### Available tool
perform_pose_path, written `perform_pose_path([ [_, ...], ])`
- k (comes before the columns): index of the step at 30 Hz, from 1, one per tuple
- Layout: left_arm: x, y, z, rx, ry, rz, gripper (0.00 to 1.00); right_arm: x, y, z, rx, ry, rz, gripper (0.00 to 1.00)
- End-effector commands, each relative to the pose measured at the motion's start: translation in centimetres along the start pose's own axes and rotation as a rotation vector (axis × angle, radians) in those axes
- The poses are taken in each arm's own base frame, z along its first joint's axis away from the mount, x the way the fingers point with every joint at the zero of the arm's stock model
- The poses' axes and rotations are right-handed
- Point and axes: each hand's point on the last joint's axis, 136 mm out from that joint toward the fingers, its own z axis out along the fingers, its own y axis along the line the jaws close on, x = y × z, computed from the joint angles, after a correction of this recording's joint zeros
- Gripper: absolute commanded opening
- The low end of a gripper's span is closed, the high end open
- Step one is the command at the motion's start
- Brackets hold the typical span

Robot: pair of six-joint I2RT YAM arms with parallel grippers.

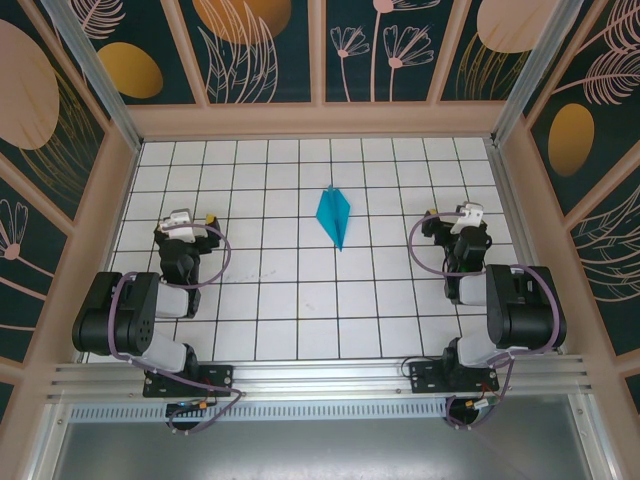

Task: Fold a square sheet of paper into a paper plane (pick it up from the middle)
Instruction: Reset both arms

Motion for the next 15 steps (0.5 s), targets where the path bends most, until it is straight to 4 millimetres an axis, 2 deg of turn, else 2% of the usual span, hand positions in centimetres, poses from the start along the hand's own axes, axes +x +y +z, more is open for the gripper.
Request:
perform_pose_path([
  [1, -1.58, 0.39, 0.12, -0.018, -0.063, -0.03, 0.98, -0.73, 0.7, -0.08, -0.032, -0.038, -0.011, 0.99],
  [15, -1.62, 0.3, 0.16, -0.013, -0.063, -0.027, 0.99, -0.74, 0.69, -0.08, -0.032, -0.038, -0.011, 0.99],
])
